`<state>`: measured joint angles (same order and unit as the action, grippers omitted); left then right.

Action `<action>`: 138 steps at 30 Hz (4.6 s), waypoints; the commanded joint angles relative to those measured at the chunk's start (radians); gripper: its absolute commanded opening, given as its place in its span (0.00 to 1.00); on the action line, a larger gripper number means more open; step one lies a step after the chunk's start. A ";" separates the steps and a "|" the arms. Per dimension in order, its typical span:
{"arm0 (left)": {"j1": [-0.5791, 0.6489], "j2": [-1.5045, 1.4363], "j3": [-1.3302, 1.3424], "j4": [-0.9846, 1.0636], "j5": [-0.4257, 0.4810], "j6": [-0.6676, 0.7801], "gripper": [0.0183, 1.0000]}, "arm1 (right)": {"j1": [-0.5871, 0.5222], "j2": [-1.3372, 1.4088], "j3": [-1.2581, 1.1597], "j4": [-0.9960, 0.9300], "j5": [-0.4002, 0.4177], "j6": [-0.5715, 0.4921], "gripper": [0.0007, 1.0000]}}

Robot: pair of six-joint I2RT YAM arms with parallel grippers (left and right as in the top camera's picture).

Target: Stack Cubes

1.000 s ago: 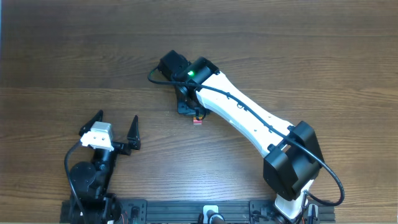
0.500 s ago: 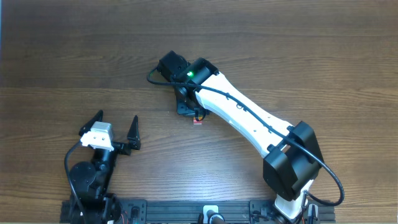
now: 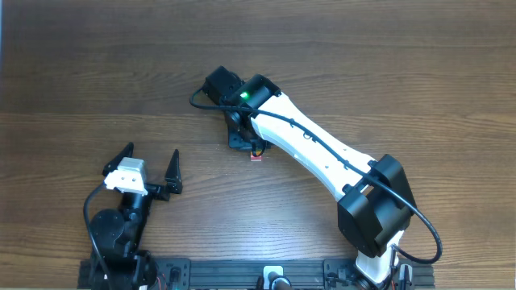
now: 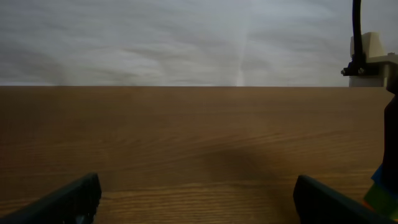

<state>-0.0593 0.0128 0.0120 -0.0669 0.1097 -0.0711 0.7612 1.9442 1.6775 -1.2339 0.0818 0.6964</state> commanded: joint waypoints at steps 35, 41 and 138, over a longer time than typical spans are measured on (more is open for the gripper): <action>0.005 -0.006 -0.006 0.000 0.013 0.012 1.00 | -0.455 -0.172 0.226 0.064 0.128 -0.364 0.99; 0.005 -0.006 -0.006 0.000 0.013 0.012 1.00 | -0.494 -0.412 -0.017 0.166 0.222 -0.377 0.99; 0.005 -0.006 -0.006 0.000 0.013 0.012 1.00 | -0.702 -1.938 -1.672 1.164 -0.021 -0.780 0.99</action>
<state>-0.0593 0.0120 0.0120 -0.0669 0.1097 -0.0711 0.0658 0.0158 0.0154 -0.0727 0.0765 -0.0822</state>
